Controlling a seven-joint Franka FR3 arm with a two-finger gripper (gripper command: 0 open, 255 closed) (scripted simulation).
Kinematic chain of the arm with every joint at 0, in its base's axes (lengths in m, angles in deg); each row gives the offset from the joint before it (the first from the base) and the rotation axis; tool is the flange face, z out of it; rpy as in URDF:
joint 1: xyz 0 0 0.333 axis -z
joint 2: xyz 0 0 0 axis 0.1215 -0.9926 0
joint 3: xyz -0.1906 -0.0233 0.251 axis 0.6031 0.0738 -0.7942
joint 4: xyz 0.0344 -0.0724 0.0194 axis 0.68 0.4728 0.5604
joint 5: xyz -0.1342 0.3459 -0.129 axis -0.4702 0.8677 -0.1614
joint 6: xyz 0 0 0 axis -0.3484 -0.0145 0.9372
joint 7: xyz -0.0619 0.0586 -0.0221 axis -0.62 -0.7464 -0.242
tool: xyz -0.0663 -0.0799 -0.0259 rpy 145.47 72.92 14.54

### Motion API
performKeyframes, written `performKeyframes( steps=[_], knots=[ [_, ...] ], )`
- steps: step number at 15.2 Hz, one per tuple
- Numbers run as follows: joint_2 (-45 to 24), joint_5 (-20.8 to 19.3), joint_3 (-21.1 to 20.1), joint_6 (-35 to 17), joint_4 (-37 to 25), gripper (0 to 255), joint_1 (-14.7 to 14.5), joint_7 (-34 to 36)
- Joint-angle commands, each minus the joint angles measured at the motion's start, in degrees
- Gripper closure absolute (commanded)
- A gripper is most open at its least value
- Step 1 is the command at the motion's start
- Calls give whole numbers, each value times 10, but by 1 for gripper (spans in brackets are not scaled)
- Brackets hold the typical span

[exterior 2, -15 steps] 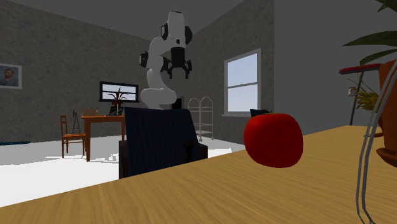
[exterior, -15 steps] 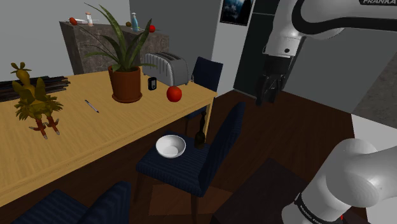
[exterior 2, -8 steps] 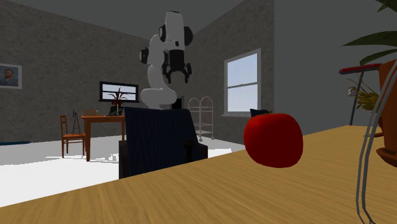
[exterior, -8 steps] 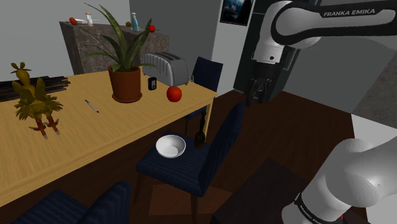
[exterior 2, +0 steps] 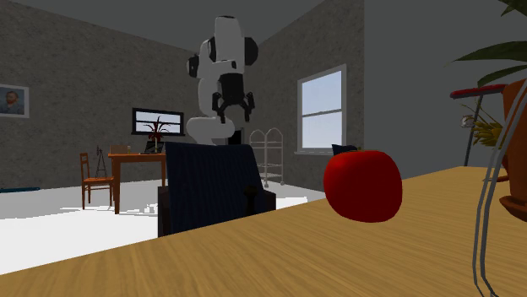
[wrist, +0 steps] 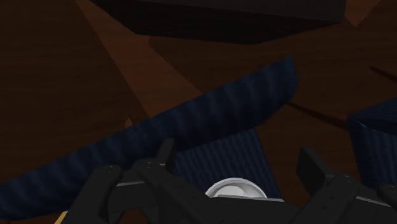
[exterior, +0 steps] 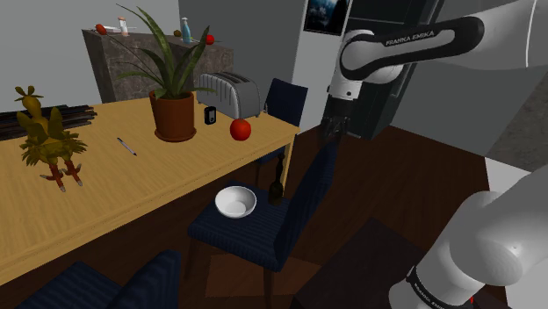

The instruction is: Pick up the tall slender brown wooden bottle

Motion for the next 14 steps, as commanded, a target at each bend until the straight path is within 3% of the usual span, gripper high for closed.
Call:
performKeyframes(
  steps=[1, 8, 14],
  knots=[
    [-48, 7, 8, -25, -23, 0, -2, -23],
    [-204, 43, 28, -76, -121, 0, 2, -104],
    [-342, 80, 28, -90, -238, 0, 17, -164]
  ],
)
